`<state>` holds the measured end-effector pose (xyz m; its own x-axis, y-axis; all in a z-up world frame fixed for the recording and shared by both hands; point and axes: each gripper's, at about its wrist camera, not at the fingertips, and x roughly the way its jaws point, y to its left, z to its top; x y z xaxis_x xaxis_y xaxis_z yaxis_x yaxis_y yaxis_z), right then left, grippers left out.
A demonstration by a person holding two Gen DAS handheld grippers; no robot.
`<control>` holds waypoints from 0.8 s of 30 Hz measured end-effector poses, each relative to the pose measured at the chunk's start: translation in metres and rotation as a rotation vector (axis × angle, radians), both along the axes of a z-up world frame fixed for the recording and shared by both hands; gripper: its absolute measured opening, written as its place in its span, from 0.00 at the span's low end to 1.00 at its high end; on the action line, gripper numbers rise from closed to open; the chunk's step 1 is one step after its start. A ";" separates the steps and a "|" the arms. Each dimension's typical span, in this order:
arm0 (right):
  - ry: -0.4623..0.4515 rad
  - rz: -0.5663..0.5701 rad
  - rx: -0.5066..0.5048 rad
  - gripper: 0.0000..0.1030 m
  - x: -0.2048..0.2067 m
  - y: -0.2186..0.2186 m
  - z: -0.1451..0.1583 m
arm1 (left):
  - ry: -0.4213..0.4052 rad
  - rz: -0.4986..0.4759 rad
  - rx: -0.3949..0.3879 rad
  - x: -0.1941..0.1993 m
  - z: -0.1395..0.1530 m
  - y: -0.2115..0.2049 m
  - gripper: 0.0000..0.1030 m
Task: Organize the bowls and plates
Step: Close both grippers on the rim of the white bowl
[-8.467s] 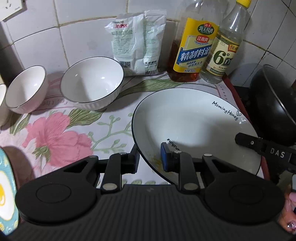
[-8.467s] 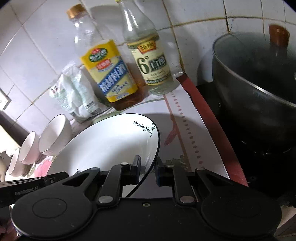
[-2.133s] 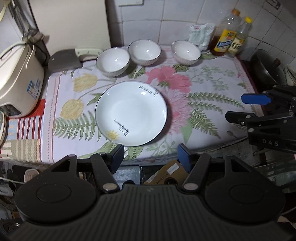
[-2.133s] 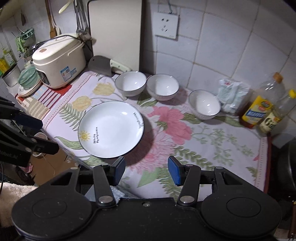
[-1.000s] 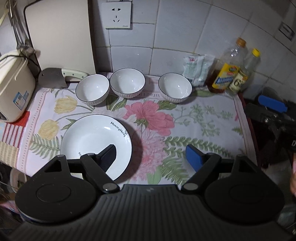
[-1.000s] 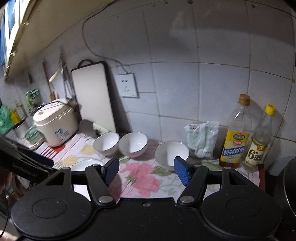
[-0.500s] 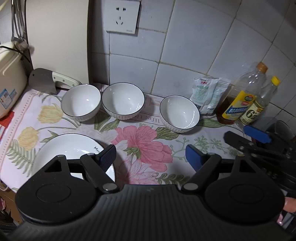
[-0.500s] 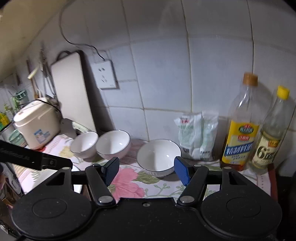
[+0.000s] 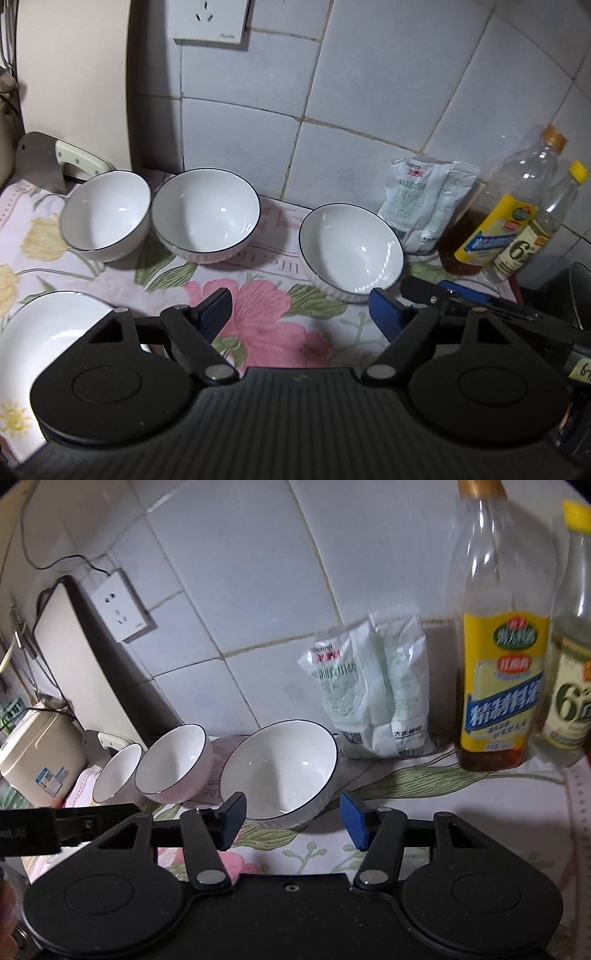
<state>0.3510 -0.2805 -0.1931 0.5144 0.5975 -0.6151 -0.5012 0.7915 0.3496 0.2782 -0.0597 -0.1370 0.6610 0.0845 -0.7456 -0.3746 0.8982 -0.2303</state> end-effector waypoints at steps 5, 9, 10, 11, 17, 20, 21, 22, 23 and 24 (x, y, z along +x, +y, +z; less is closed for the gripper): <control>0.047 -0.005 0.015 0.51 0.022 0.009 -0.021 | 0.011 0.029 -0.029 0.027 -0.024 0.009 0.76; 0.090 -0.016 0.017 0.50 0.038 0.017 -0.036 | 0.030 0.033 -0.049 0.047 -0.043 0.014 0.75; 0.100 -0.019 0.014 0.49 0.041 0.019 -0.038 | 0.045 0.041 -0.058 0.052 -0.047 0.015 0.75; 0.108 -0.025 0.012 0.46 0.044 0.021 -0.040 | 0.057 0.043 -0.075 0.056 -0.051 0.017 0.72; 0.174 -0.066 -0.013 0.31 0.053 0.029 -0.043 | 0.104 0.025 -0.123 0.072 -0.064 0.023 0.54; 0.213 -0.093 0.002 0.27 0.057 0.027 -0.044 | 0.123 0.007 -0.203 0.076 -0.071 0.028 0.32; 0.219 -0.101 0.001 0.27 0.057 0.027 -0.044 | 0.118 -0.003 -0.240 0.077 -0.073 0.030 0.21; 0.222 -0.109 -0.001 0.25 0.057 0.027 -0.043 | 0.119 -0.003 -0.268 0.078 -0.073 0.031 0.19; 0.223 -0.116 -0.002 0.25 0.057 0.027 -0.043 | 0.129 0.006 -0.269 0.078 -0.073 0.031 0.18; 0.221 -0.121 -0.003 0.24 0.056 0.027 -0.042 | 0.142 0.005 -0.259 0.080 -0.073 0.029 0.18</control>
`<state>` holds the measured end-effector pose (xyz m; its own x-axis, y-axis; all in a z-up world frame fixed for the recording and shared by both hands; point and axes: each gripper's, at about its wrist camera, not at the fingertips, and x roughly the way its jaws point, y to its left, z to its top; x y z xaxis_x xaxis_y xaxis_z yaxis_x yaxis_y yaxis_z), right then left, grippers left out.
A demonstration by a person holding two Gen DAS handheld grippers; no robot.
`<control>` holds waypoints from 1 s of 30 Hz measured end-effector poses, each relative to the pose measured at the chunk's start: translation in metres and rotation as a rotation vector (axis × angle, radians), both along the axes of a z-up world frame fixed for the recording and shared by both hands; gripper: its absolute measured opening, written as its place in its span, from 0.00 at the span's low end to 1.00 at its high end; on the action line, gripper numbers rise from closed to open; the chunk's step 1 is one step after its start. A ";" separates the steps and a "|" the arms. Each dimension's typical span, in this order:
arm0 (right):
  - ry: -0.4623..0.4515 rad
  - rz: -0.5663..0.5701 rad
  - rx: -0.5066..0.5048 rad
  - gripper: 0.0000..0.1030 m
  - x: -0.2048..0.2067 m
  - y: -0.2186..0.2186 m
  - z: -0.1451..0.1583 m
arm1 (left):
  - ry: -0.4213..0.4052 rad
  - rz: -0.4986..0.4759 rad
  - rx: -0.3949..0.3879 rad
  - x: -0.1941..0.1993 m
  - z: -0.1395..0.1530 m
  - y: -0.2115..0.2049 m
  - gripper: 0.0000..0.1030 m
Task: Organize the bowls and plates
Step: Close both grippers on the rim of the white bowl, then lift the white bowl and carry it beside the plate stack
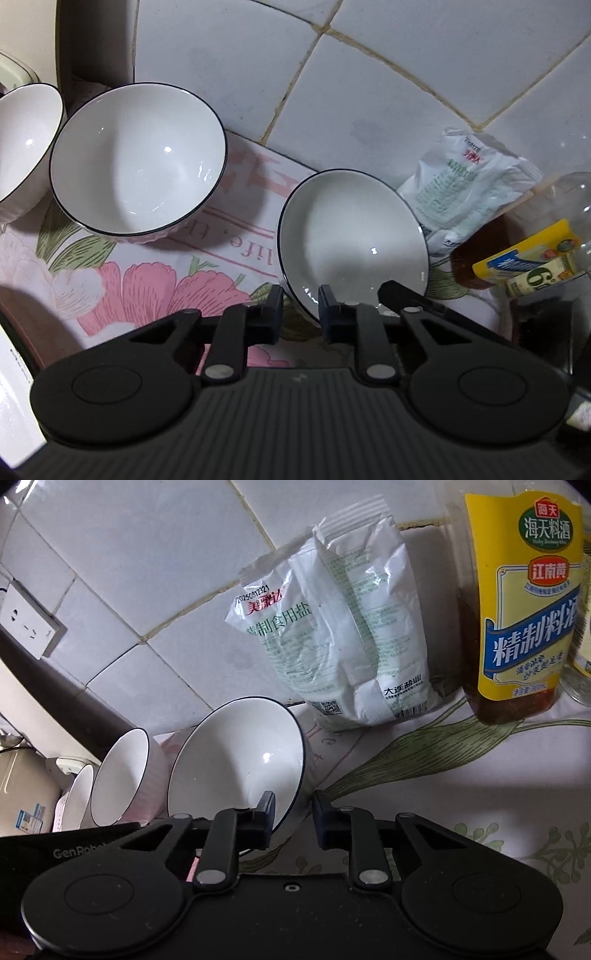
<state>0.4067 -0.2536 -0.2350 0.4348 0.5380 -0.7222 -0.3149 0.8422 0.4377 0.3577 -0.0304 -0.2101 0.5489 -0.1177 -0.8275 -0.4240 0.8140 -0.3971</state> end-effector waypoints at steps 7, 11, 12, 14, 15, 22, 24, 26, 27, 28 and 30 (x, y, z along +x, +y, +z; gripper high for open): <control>0.004 -0.022 -0.030 0.22 -0.013 0.005 0.011 | 0.074 -0.035 0.067 -0.004 0.009 -0.012 0.17; 0.021 -0.020 -0.046 0.22 -0.026 0.007 0.020 | 0.090 -0.056 0.092 -0.017 0.022 -0.019 0.17; 0.026 -0.022 -0.048 0.22 -0.030 0.004 0.023 | 0.093 -0.064 0.097 -0.020 0.025 -0.020 0.17; 0.042 -0.027 -0.034 0.22 -0.038 -0.001 0.030 | 0.117 -0.084 0.117 -0.027 0.033 -0.026 0.17; 0.051 -0.026 -0.022 0.22 -0.042 -0.004 0.033 | 0.129 -0.093 0.133 -0.030 0.038 -0.029 0.17; 0.049 -0.015 -0.022 0.22 -0.078 -0.018 0.060 | 0.130 -0.136 0.172 -0.061 0.067 -0.048 0.17; 0.044 -0.007 -0.013 0.22 -0.088 -0.024 0.066 | 0.122 -0.148 0.185 -0.073 0.077 -0.051 0.17; 0.036 0.003 -0.015 0.22 -0.098 -0.028 0.073 | 0.117 -0.160 0.189 -0.083 0.084 -0.055 0.17; 0.035 0.004 -0.016 0.22 -0.103 -0.030 0.075 | 0.115 -0.162 0.190 -0.089 0.088 -0.057 0.17; 0.037 0.003 -0.011 0.22 -0.109 -0.033 0.078 | 0.115 -0.165 0.192 -0.093 0.091 -0.059 0.17; 0.040 0.000 -0.002 0.22 -0.119 -0.038 0.082 | 0.109 -0.171 0.201 -0.104 0.097 -0.065 0.17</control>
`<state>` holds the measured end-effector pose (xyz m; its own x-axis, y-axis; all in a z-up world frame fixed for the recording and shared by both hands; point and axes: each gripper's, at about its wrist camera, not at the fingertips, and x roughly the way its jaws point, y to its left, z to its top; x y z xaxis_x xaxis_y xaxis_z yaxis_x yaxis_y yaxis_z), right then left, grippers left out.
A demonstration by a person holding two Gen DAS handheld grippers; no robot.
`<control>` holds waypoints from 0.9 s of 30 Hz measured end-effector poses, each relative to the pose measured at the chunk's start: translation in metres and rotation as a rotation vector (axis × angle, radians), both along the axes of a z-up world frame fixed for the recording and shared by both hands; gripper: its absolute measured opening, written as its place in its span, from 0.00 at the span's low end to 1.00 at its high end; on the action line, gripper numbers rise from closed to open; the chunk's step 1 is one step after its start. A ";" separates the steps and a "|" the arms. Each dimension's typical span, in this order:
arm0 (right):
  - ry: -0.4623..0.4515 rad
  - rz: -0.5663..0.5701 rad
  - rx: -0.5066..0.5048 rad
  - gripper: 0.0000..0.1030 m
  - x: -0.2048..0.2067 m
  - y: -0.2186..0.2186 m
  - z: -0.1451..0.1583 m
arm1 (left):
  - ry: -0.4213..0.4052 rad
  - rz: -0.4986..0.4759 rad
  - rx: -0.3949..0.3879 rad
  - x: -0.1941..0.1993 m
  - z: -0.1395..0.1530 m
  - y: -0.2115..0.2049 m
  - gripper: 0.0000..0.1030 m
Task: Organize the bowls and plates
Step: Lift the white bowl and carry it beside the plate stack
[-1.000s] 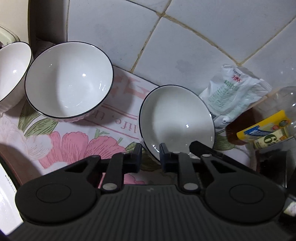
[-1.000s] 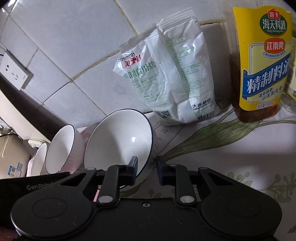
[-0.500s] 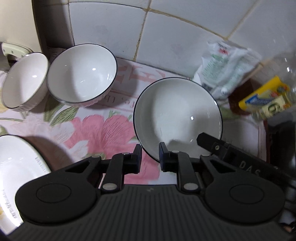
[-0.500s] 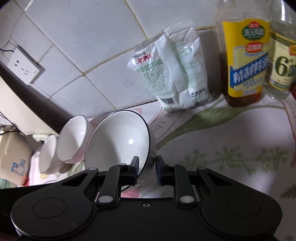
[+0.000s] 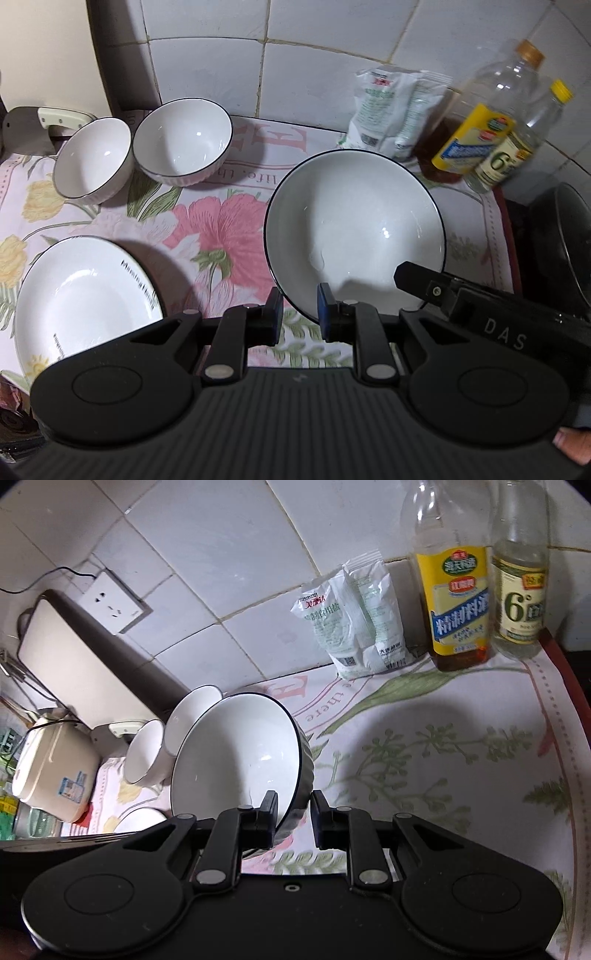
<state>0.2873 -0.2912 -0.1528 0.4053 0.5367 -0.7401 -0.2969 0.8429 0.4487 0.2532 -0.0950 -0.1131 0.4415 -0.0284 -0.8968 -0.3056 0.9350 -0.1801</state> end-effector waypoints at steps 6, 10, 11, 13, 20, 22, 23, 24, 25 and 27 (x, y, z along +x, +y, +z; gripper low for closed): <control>-0.015 0.012 -0.002 0.22 -0.032 -0.010 0.006 | -0.002 -0.016 0.028 -0.028 0.006 -0.014 0.17; 0.012 0.013 0.004 0.22 -0.047 -0.013 -0.001 | 0.019 -0.016 0.026 -0.045 0.001 -0.016 0.17; 0.017 0.015 0.002 0.22 -0.051 -0.014 -0.003 | 0.026 -0.015 0.023 -0.049 -0.001 -0.017 0.17; 0.029 0.019 -0.004 0.22 -0.058 -0.014 -0.006 | 0.037 -0.022 0.025 -0.055 -0.005 -0.019 0.17; 0.052 0.022 -0.025 0.23 -0.074 -0.013 -0.018 | 0.042 -0.025 0.013 -0.071 -0.017 -0.018 0.17; 0.060 0.023 -0.029 0.23 -0.076 -0.011 -0.022 | 0.036 -0.027 0.015 -0.072 -0.021 -0.017 0.17; 0.063 0.023 -0.031 0.23 -0.076 -0.011 -0.024 | 0.037 -0.027 0.014 -0.072 -0.023 -0.017 0.17; 0.066 0.025 -0.034 0.23 -0.076 -0.010 -0.026 | 0.041 -0.029 0.009 -0.073 -0.026 -0.015 0.17; 0.068 0.028 -0.038 0.23 -0.076 -0.008 -0.028 | 0.045 -0.027 0.000 -0.074 -0.029 -0.013 0.17; 0.074 0.038 -0.044 0.23 -0.077 -0.005 -0.032 | 0.059 -0.011 -0.025 -0.074 -0.036 -0.008 0.17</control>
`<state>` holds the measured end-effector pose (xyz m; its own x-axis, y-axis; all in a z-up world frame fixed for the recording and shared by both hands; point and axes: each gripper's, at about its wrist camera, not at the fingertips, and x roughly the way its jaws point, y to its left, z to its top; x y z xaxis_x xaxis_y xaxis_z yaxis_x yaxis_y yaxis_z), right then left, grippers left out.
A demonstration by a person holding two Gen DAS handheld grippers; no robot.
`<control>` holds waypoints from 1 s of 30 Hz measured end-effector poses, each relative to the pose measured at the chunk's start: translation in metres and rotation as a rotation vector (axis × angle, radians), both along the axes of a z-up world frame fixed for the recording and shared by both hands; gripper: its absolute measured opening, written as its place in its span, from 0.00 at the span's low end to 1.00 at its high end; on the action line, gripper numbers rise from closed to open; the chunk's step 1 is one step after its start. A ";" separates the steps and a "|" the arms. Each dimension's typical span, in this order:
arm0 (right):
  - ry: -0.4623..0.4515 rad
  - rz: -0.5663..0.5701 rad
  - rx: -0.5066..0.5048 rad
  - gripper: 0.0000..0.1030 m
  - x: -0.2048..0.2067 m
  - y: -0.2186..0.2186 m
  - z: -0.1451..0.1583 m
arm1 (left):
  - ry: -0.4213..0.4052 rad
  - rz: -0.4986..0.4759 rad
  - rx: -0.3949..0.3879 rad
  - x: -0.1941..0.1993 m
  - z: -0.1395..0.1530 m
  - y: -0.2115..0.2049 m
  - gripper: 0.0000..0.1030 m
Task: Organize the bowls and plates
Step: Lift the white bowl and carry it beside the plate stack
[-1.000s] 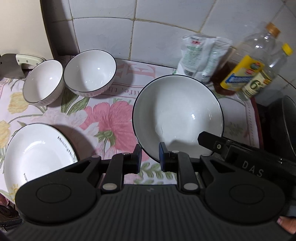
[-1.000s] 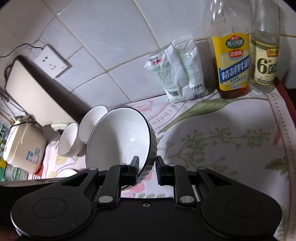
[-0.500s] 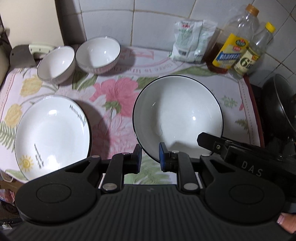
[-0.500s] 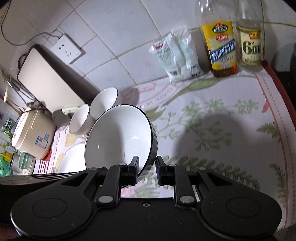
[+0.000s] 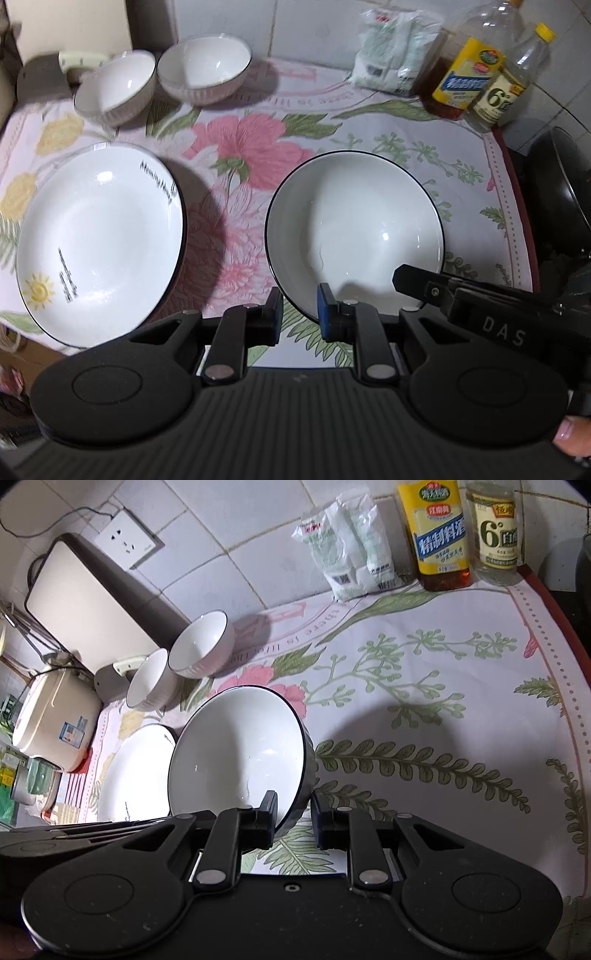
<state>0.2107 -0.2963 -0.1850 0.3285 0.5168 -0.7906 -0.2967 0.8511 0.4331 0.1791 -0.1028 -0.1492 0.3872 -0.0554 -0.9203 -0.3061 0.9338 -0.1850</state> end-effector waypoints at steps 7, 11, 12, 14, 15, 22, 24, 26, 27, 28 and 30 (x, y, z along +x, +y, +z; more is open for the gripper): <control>0.024 0.017 0.008 0.23 0.007 0.005 -0.021 | 0.009 0.008 0.005 0.002 -0.020 0.004 0.17; 0.039 0.014 0.015 0.23 0.011 0.007 -0.031 | 0.009 0.019 -0.007 0.004 -0.030 0.009 0.17; 0.037 0.015 0.012 0.23 0.011 0.008 -0.032 | 0.004 0.020 -0.006 0.004 -0.032 0.009 0.17; 0.032 0.030 -0.001 0.23 0.013 0.011 -0.036 | 0.012 0.012 0.019 0.007 -0.035 0.007 0.17; 0.025 0.047 -0.019 0.23 0.014 0.015 -0.038 | 0.019 0.005 0.028 0.008 -0.037 0.006 0.17; -0.012 0.079 -0.074 0.22 0.012 0.022 -0.043 | 0.038 0.008 0.010 0.009 -0.046 0.010 0.17; -0.048 0.093 -0.105 0.23 0.007 0.027 -0.043 | 0.035 0.007 0.014 0.009 -0.046 0.010 0.17; -0.046 0.089 -0.102 0.23 0.007 0.026 -0.043 | 0.034 0.012 0.012 0.009 -0.046 0.010 0.17; -0.039 0.082 -0.094 0.23 0.008 0.025 -0.043 | 0.032 0.014 0.009 0.009 -0.046 0.010 0.17; -0.033 0.079 -0.090 0.22 0.009 0.024 -0.044 | 0.031 0.013 0.011 0.009 -0.046 0.010 0.17; -0.025 0.081 -0.087 0.25 0.009 0.024 -0.044 | 0.037 0.009 0.019 0.009 -0.047 0.009 0.17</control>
<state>0.2200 -0.2722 -0.2292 0.3088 0.4720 -0.8257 -0.3763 0.8580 0.3497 0.1881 -0.0939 -0.1960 0.3538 -0.0349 -0.9347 -0.3203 0.9343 -0.1562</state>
